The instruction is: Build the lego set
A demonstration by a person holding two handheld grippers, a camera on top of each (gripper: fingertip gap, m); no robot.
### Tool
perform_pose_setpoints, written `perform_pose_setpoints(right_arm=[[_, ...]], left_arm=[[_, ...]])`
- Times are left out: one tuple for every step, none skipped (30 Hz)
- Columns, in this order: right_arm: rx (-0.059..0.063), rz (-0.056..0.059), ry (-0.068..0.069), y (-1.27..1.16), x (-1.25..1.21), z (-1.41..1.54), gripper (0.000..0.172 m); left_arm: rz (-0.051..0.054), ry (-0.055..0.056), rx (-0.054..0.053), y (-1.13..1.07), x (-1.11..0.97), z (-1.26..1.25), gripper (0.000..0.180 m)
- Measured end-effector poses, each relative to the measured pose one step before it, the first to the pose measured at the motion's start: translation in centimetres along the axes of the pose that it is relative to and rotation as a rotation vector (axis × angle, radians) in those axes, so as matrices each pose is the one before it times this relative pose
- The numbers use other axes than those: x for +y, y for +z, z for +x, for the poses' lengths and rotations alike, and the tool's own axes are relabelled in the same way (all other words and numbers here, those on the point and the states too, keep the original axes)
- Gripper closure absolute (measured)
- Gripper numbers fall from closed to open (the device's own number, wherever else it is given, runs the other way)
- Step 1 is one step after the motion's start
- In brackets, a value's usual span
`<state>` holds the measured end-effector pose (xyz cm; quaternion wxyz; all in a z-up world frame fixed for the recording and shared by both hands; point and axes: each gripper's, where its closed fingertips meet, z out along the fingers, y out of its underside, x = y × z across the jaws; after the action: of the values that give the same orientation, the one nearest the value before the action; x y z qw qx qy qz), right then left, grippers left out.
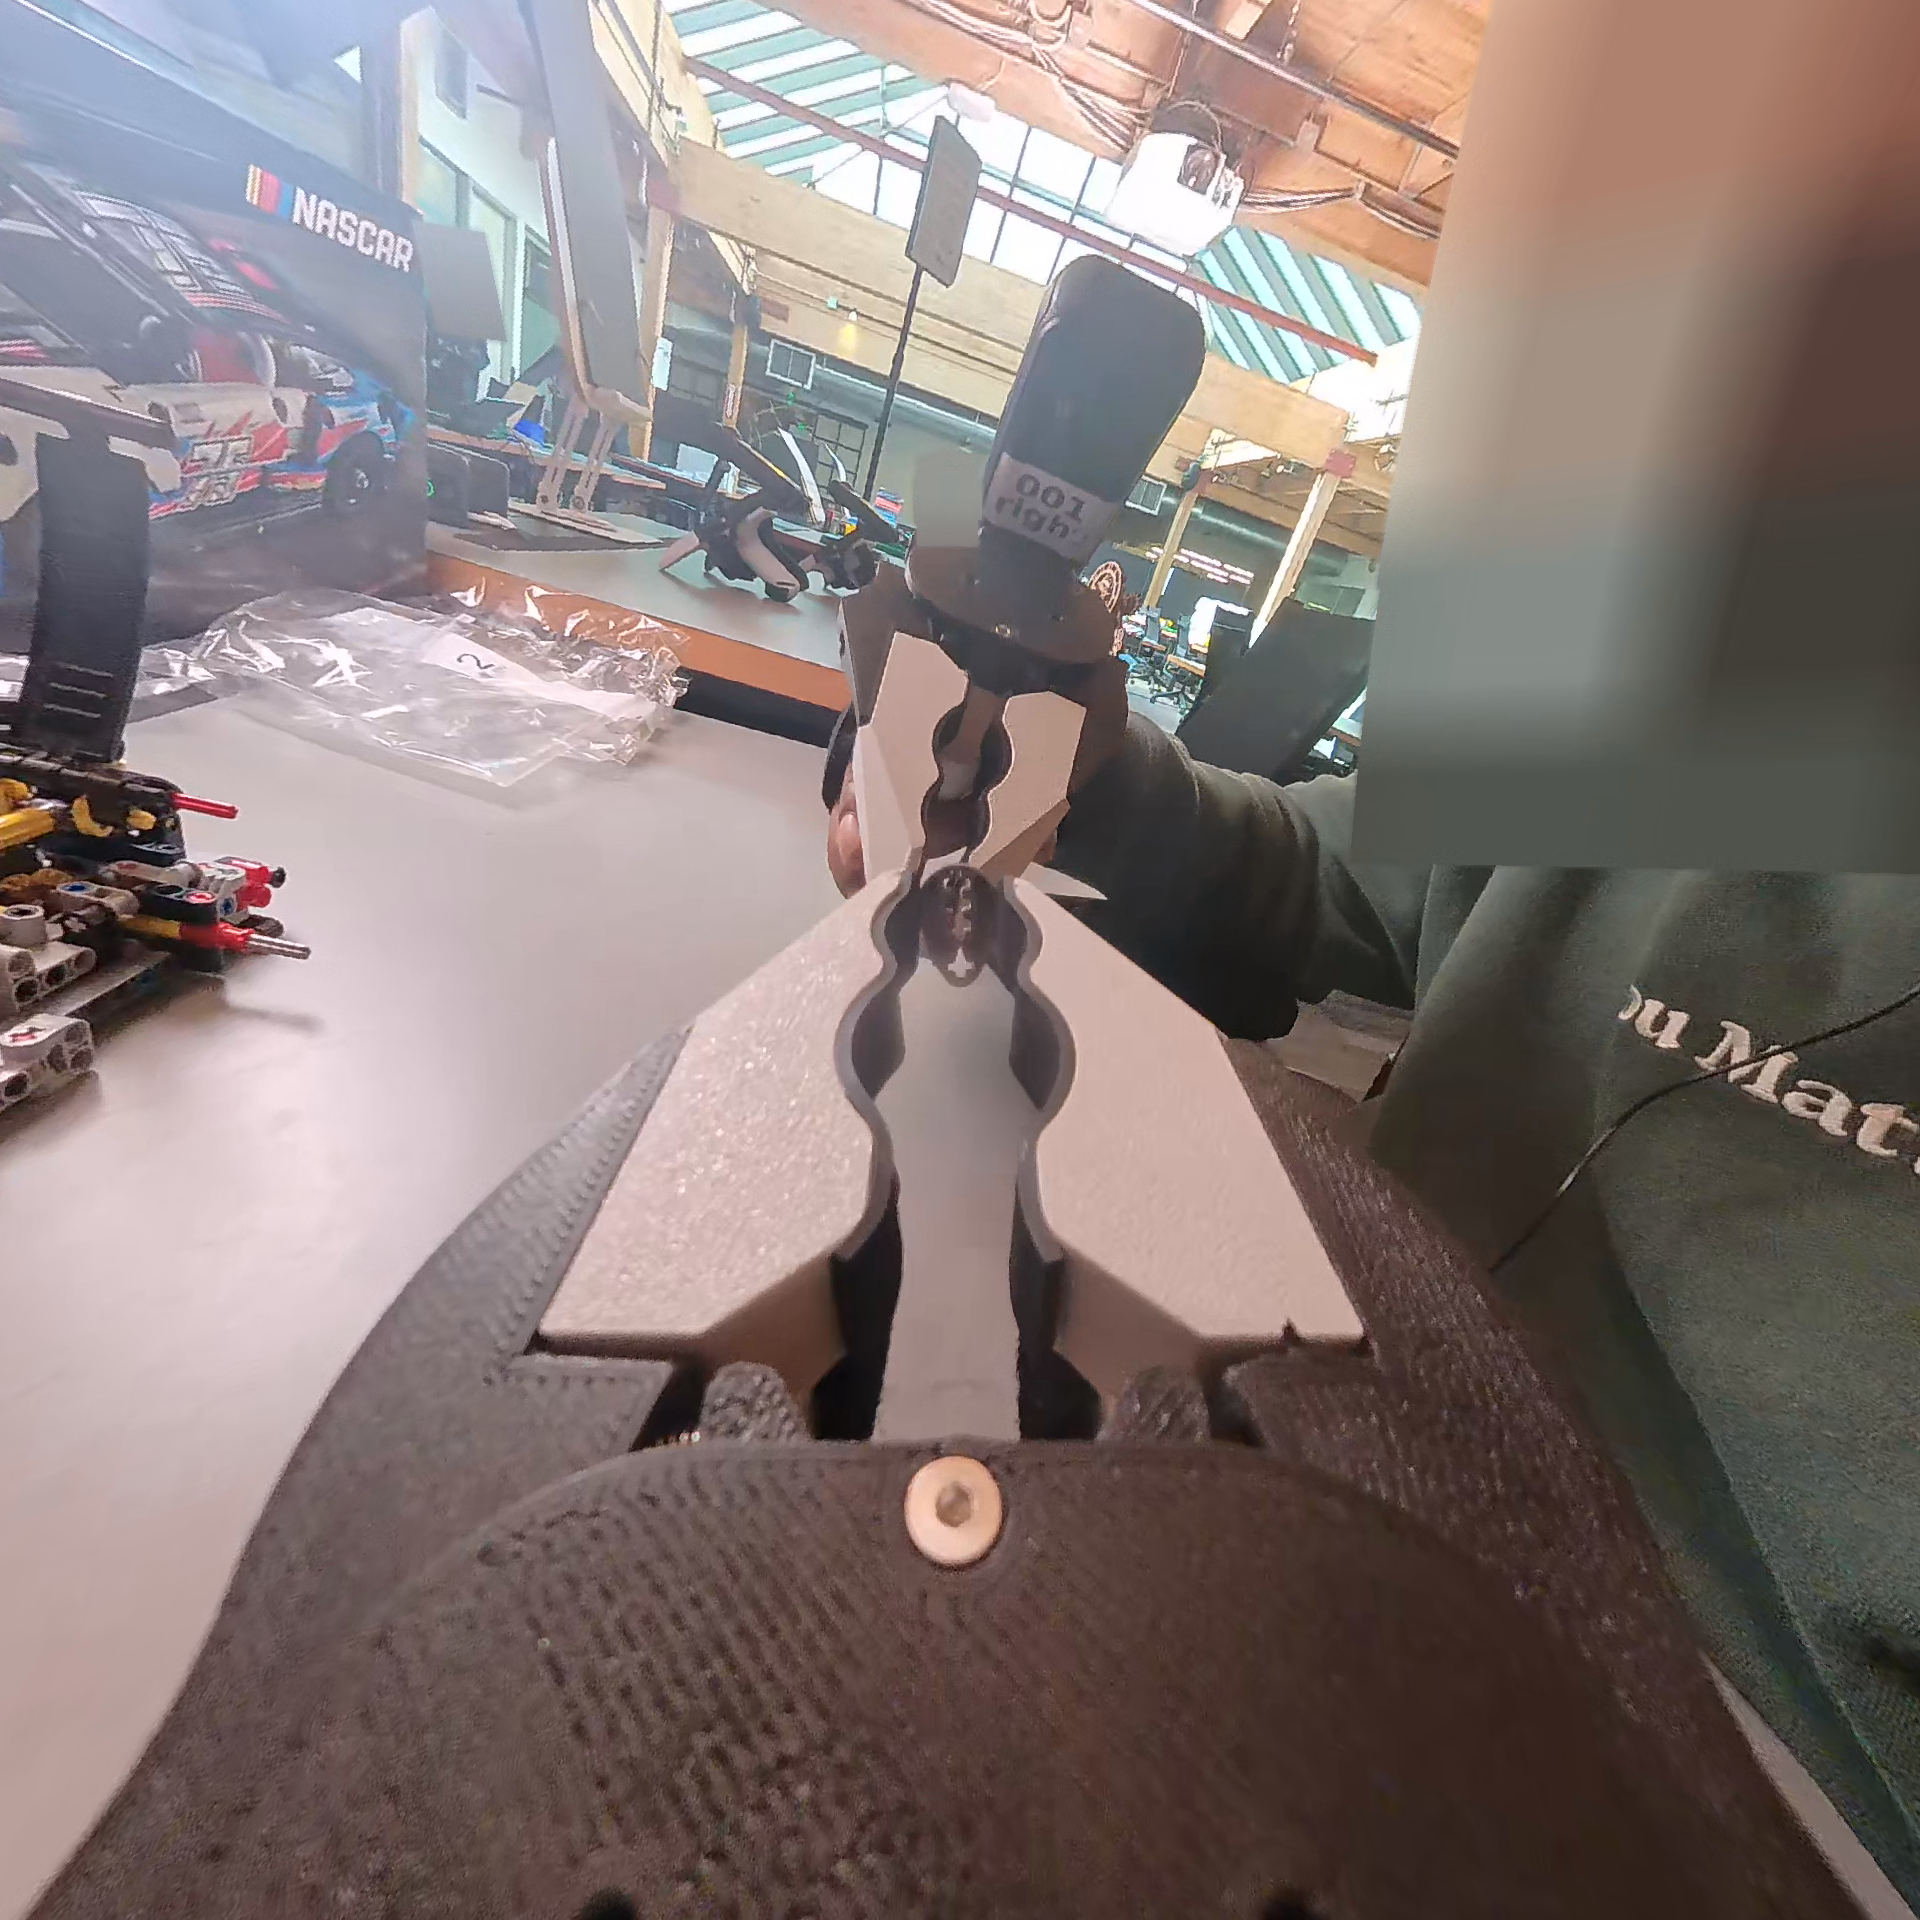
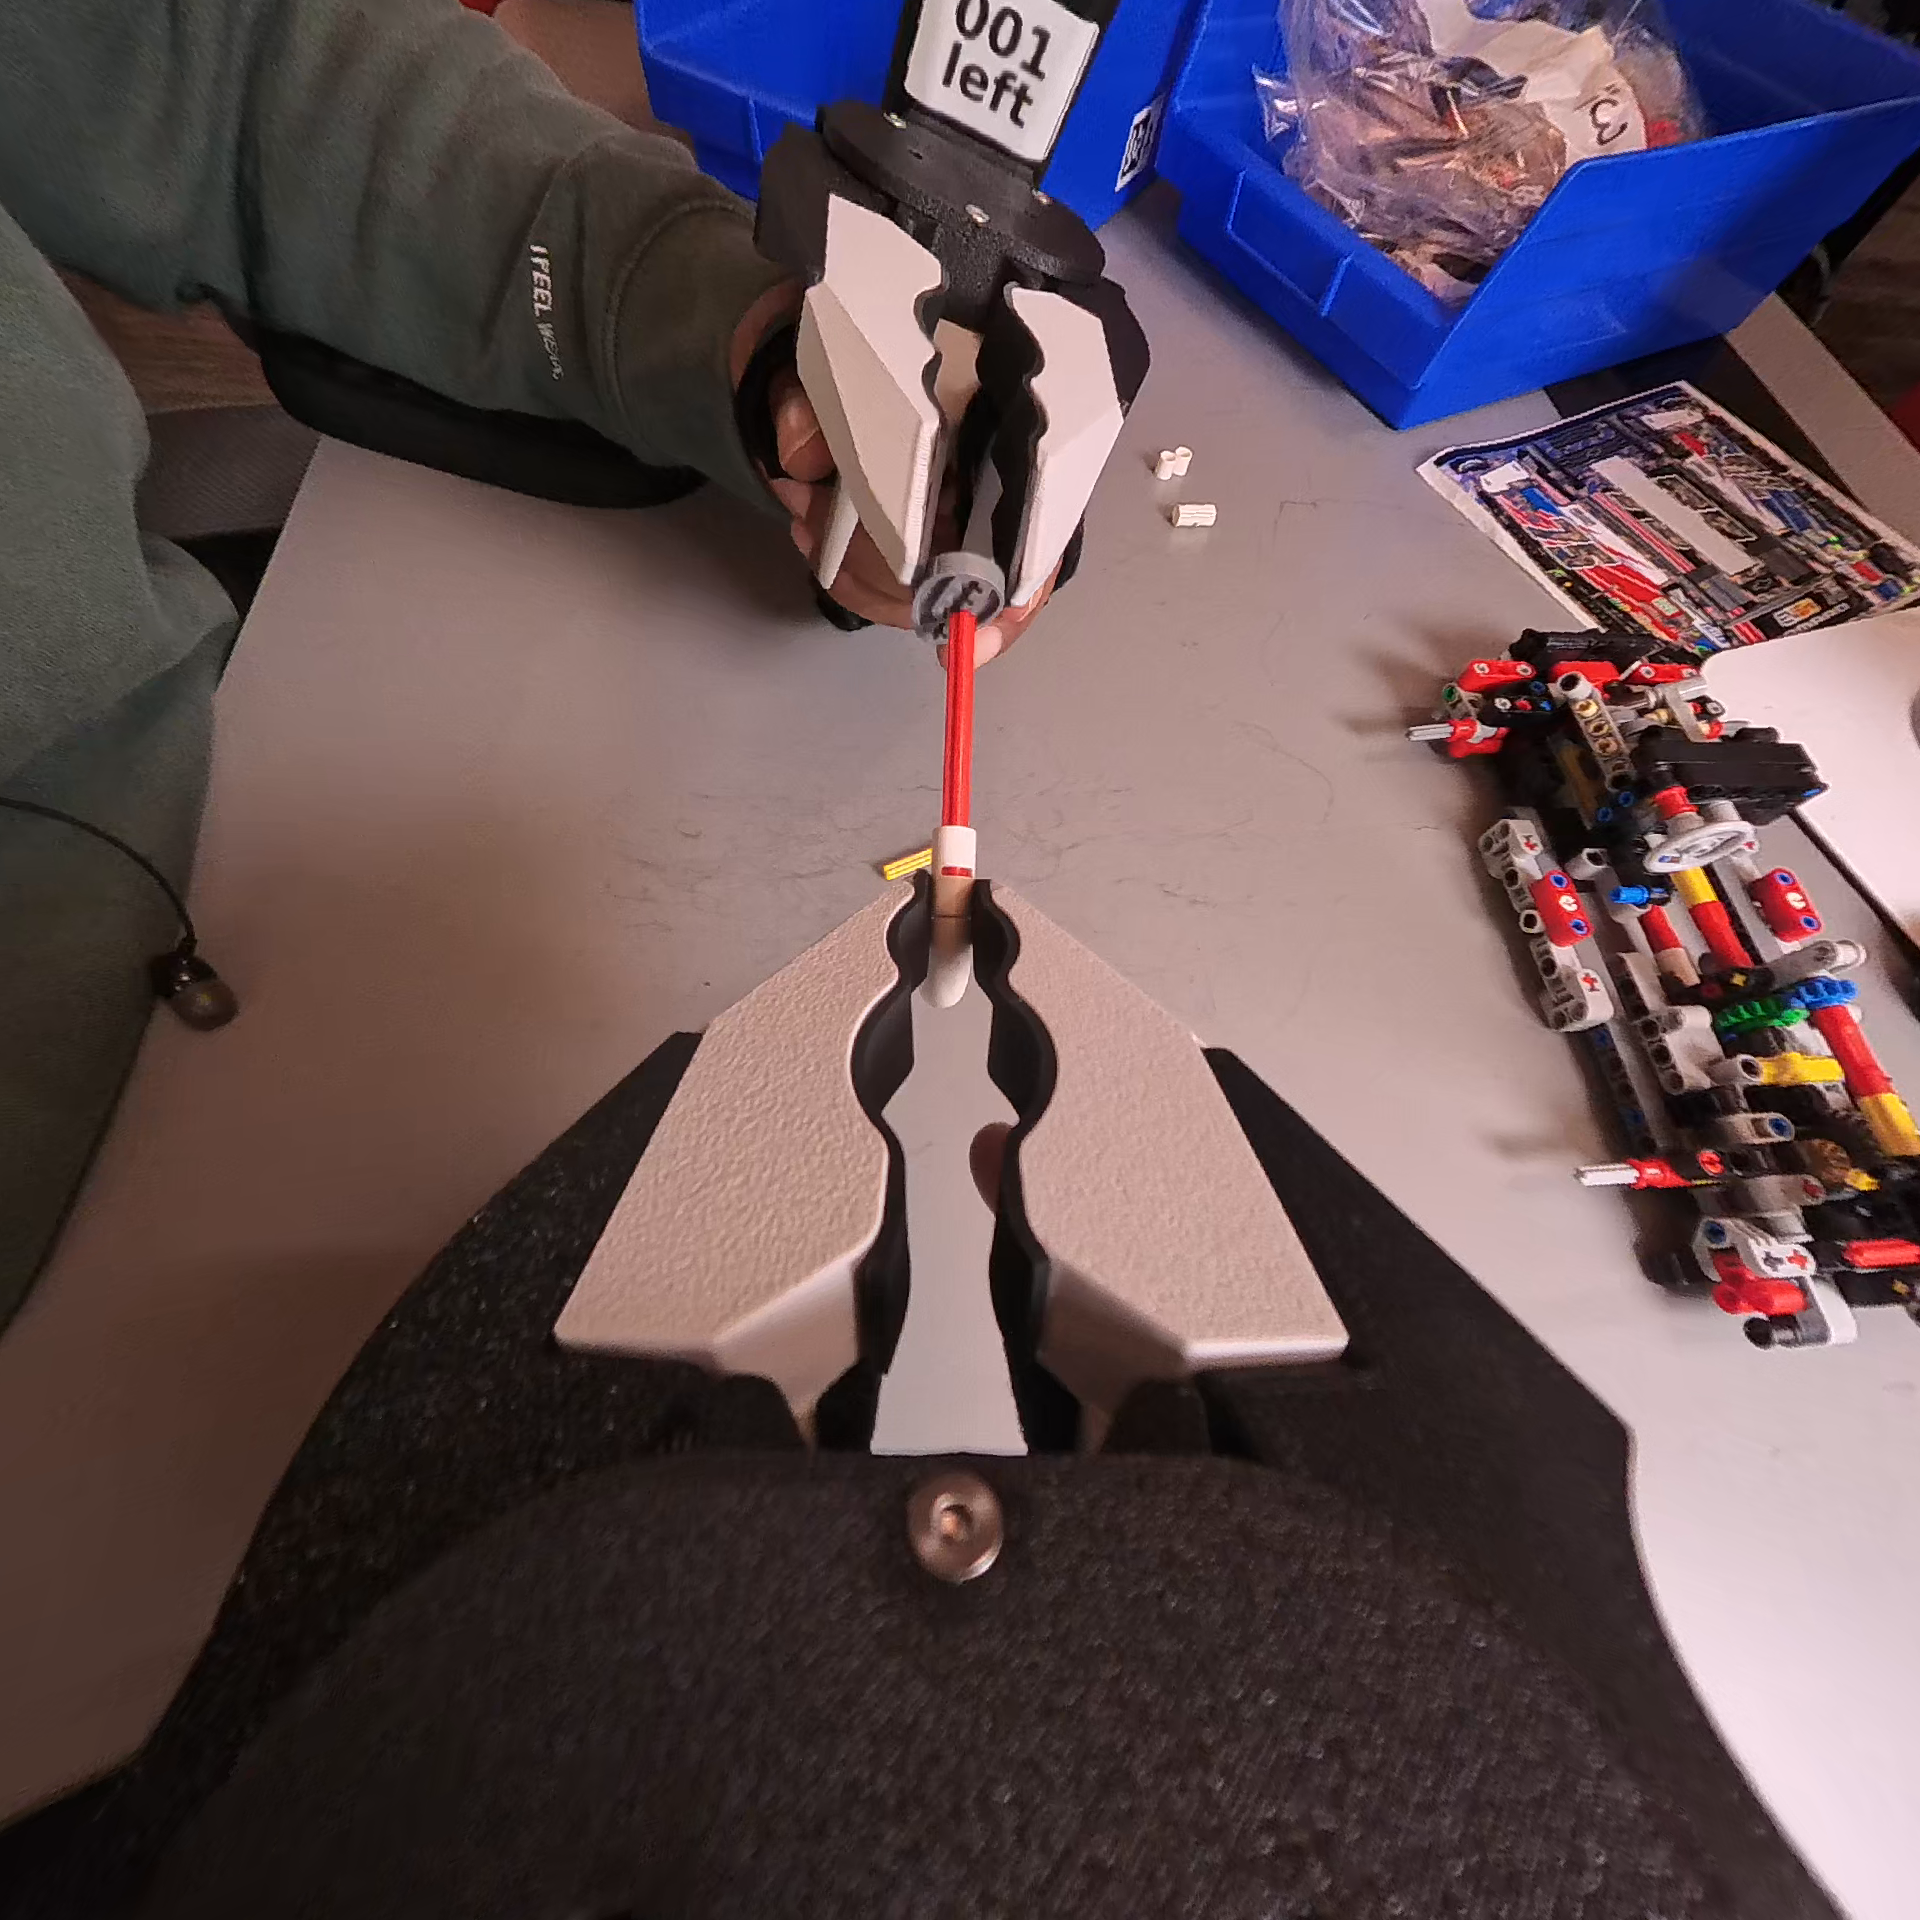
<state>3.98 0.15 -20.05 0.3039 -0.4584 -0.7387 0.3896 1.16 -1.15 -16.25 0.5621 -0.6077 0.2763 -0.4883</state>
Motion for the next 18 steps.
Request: perform_pose_setpoints(right_arm=[[-0.0006, -0.0032, -0.0009, 0.000, 0.040, -0.027, 0.167], [-0.0013, -0.0030, -0.0019, 0.028, 0.042, -0.054, 0.167], [-0.0005, -0.0020, -0.0009, 0.029, 0.023, -0.019, 0.167], [0.0019, -0.0035, -0.0008, 0.018, 0.082, 0.035, 0.167], [0.0000, 0.0011, 0.0019, 0.000, 0.029, 0.026, 0.167], [-0.0016, 0.0032, 0.0044, 0.001, -0.012, 0.029, 0.167], [-0.0007, 0.0009, 0.0028, -0.009, 0.015, 0.034, 0.167], [-0.0006, -0.0015, 0.0001, 0.004, 0.060, 0.006, 0.167], [-0.0006, -0.0023, 0.0002, 0.036, 0.072, 0.006, 0.167], [0.0010, -0.0021, -0.0012, 0.044, 0.064, 0.020, 0.167], [0.0017, -0.0018, -0.0019, 0.041, 0.061, 0.022, 0.167], [-0.0001, 0.0015, -0.0006, 0.036, 0.012, 0.013, 0.167], [-0.0008, 0.0038, 0.0027, 0.014, -0.028, 0.023, 0.167], [0.0007, 0.0022, -0.0006, 0.004, -0.010, 0.037, 0.167], [0.0028, 0.0001, -0.0033, 0.011, 0.025, 0.046, 0.167], [0.0015, -0.0001, -0.0025, 0.004, 0.021, 0.024, 0.167], [0.0016, 0.0001, -0.0019, 0.016, 0.024, 0.033, 0.167], [0.0025, -0.0021, -0.0025, 0.037, 0.080, 0.054, 0.167]], left_arm=[[-0.0075, 0.0060, -0.0027, -0.023, 0.098, -0.042, 0.168], [-0.0057, 0.0052, -0.0030, -0.014, 0.066, -0.028, 0.168], [-0.0059, 0.0043, -0.0019, -0.002, 0.067, -0.012, 0.168], [-0.0090, 0.0079, -0.0040, 0.010, 0.100, -0.038, 0.168], [-0.0096, 0.0102, -0.0051, -0.006, 0.094, -0.037, 0.168], [-0.0055, 0.0054, -0.0017, -0.003, 0.043, -0.003, 0.168], [-0.0044, 0.0021, -0.0014, -0.006, 0.039, -0.006, 0.168], [-0.0061, 0.0048, -0.0039, 0.000, 0.071, -0.031, 0.168], [-0.0064, 0.0061, -0.0036, 0.016, 0.084, -0.005, 0.168], [-0.0052, 0.0042, -0.0036, 0.020, 0.062, -0.005, 0.168], [-0.0052, 0.0035, -0.0049, 0.006, 0.048, -0.033, 0.168], [-0.0054, 0.0029, -0.0044, -0.009, 0.045, -0.039, 0.168], [-0.0030, 0.0018, -0.0057, -0.024, 0.004, -0.074, 0.168], [-0.0033, 0.0019, -0.0057, -0.027, 0.024, -0.056, 0.168], [-0.0070, 0.0038, -0.0052, -0.008, 0.061, -0.036, 0.168], [-0.0084, 0.0063, -0.0064, -0.010, 0.086, -0.045, 0.168], [-0.0080, 0.0060, -0.0071, -0.004, 0.068, -0.059, 0.168], [-0.0114, 0.0078, -0.0094, -0.002, 0.106, -0.088, 0.168]])
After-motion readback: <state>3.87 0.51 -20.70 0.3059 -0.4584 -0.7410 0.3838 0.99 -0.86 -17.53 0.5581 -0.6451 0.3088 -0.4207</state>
